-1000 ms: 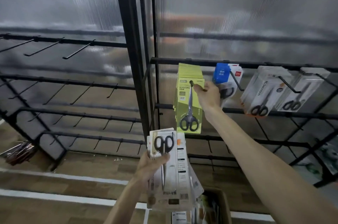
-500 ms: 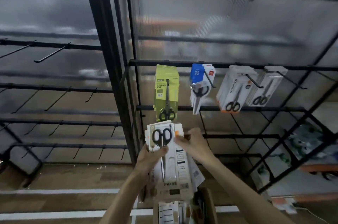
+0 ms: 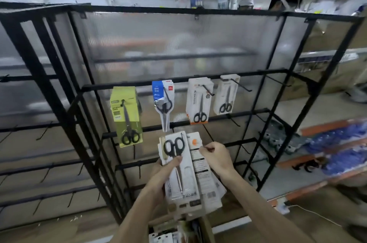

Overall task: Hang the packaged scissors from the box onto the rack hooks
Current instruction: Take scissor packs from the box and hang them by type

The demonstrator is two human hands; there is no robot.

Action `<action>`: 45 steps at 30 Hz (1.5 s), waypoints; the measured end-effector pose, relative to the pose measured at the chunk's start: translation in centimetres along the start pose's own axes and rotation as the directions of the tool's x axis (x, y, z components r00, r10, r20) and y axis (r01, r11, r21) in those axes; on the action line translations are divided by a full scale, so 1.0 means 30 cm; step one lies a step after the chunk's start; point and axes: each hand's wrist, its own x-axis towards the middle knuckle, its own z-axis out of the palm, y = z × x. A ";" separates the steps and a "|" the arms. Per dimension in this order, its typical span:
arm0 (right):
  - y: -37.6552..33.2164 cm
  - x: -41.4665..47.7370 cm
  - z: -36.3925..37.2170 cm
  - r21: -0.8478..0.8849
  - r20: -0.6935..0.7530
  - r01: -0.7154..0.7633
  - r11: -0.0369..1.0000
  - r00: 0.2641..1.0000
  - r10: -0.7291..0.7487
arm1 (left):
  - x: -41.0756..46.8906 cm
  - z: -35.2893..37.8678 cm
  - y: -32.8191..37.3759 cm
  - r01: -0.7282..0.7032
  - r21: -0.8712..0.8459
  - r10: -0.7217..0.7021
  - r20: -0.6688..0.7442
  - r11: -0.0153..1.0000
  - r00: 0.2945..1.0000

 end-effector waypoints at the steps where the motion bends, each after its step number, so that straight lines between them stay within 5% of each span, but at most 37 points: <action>1: 0.014 0.006 -0.031 0.015 -0.022 -0.010 1.000 1.000 0.011 | 0.007 0.032 -0.007 0.023 -0.007 -0.023 0.019 1.000 1.000; 11: 0.203 0.116 -0.413 0.272 0.007 -0.119 0.955 0.993 0.122 | 0.137 0.465 -0.114 0.046 -0.055 -0.049 -0.056 0.997 0.997; 16: 0.258 0.172 -0.647 0.270 0.202 -0.100 0.958 0.978 0.046 | 0.157 0.667 -0.163 -0.013 -0.016 0.011 -0.142 1.000 0.990; 27: 0.272 0.267 -0.766 0.506 0.244 -0.161 0.847 0.969 0.038 | 0.176 0.749 -0.206 -0.029 -0.092 0.002 -0.276 0.995 0.961; 32: 0.185 0.319 -0.864 0.636 0.177 -0.084 0.767 0.983 -0.039 | 0.158 0.738 -0.202 -0.070 -0.121 0.021 -0.364 0.990 0.931; 35: 0.143 0.324 -0.918 0.655 0.162 0.059 0.753 0.963 -0.216 | 0.144 0.731 -0.195 -0.082 -0.152 0.019 -0.377 0.985 0.926; 38: 0.117 0.265 -0.903 0.617 0.141 0.339 0.711 0.840 -0.523 | 0.139 0.731 -0.178 -0.110 -0.150 0.038 -0.417 0.982 0.908; 41: 0.145 0.223 -0.833 0.319 0.148 0.653 0.687 0.681 -0.717 | 0.137 0.741 -0.164 -0.130 -0.156 0.054 -0.420 0.979 0.906; 45: 0.262 0.222 -0.775 0.228 0.449 0.609 0.760 0.627 -0.637 | 0.118 0.749 -0.146 -0.178 -0.195 0.091 -0.387 0.965 0.918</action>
